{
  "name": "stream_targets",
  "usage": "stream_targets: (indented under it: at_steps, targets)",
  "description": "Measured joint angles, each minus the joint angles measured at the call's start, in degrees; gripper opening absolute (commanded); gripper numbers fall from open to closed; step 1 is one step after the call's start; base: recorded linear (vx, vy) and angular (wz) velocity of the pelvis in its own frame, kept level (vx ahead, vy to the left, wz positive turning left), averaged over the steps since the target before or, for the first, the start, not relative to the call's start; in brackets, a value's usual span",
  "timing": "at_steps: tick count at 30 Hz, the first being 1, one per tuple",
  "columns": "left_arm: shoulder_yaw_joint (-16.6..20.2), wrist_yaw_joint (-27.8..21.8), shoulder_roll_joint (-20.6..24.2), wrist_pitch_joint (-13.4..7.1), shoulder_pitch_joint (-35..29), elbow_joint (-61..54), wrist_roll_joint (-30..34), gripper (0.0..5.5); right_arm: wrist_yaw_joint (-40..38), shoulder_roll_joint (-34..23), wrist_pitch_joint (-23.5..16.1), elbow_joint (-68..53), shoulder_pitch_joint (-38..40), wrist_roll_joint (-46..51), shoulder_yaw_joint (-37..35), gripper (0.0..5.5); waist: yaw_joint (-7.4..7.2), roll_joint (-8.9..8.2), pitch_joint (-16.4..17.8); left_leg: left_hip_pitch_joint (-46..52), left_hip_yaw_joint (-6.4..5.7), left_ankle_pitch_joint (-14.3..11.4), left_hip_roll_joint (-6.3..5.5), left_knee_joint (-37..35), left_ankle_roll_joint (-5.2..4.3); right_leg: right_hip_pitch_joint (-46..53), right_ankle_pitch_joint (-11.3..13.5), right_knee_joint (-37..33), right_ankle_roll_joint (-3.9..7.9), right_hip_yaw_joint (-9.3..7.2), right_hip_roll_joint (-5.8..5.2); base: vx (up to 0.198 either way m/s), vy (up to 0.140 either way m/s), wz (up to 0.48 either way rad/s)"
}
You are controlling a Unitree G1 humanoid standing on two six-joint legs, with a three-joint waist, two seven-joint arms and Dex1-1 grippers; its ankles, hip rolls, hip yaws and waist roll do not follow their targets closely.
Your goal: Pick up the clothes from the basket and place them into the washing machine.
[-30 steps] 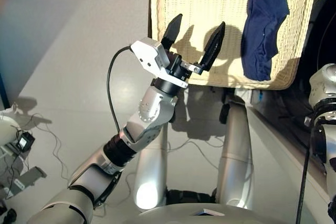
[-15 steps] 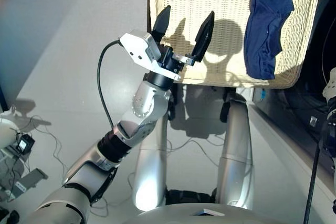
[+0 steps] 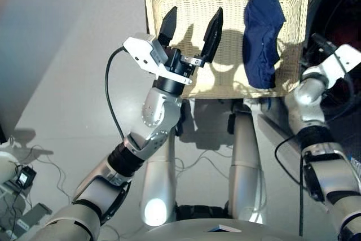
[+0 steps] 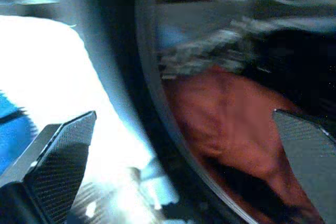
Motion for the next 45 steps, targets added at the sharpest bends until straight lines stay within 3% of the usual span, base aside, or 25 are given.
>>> stream_targets:
  at_steps: [4,11,14,28,34,39,45]
  targets:
    - [1.2,-1.7,0.0,0.0,2.6,0.0,0.0,5.5,5.9,0.4,0.2,-4.1,2.5,0.0,3.0,5.5,-1.18,-0.28,0.0,2.1,0.15,0.0,0.05,-1.3,-0.08,1.8,-0.2,-0.5,-0.04,-0.13,0.0,0.0,0.0,0.0]
    - [2.0,-2.4,-1.2,0.2,3.1,0.0,0.0,5.5,14.8,0.1,2.6,-6.6,2.0,1.8,6.4,5.5,-1.19,-1.98,0.0,2.8,0.1,0.1,0.58,-2.0,-0.54,2.1,-0.3,-1.0,-0.49,-0.35,0.51,0.0,0.0,0.0]
    - [1.9,-3.0,-2.1,0.2,3.5,0.0,-0.1,5.5,16.9,1.4,3.3,-0.9,-1.1,5.0,7.4,5.5,-1.2,-2.0,0.0,2.8,-0.3,0.1,0.64,-2.0,-0.63,2.6,-0.3,-1.0,-0.6,-0.81,0.49,0.0,0.0,0.0]
    - [1.7,-4.2,-3.6,1.2,3.7,0.0,-0.8,5.5,20.9,4.4,7.9,26.3,-16.7,13.8,9.0,5.5,0.66,-1.97,0.0,2.5,-1.01,0.2,0.39,-2.3,-0.63,2.7,-0.5,-1.1,-0.75,-1.62,0.03,0.0,0.0,0.0]
    - [1.9,-4.2,-3.1,1.2,3.4,-0.5,-1.8,5.5,21.5,4.2,10.0,32.2,-22.0,14.1,9.1,5.5,2.16,-1.96,0.0,-1.2,-1.11,-0.1,0.43,0.3,-1.27,-1.3,-1.3,2.2,-1.14,-1.46,0.03,0.0,0.0,0.0]
    - [1.7,-4.2,-2.3,1.3,2.9,-0.6,-1.8,5.5,22.5,4.1,11.6,34.4,-25.1,12.5,10.0,5.5,2.23,-1.94,0.0,-4.8,-1.46,-0.9,0.48,4.1,-1.25,-5.0,-3.0,6.5,-1.64,-1.59,-0.18,0.0,0.0,0.0]
    - [1.7,-4.0,-1.8,1.5,1.8,-0.6,-1.7,5.5,23.3,4.4,12.8,36.2,-27.4,10.6,12.3,5.5,2.36,-1.92,0.0,-8.6,-2.39,-1.5,0.94,7.3,-1.74,-8.3,-3.1,8.9,-1.69,-1.78,0.21,0.0,0.0,0.0]
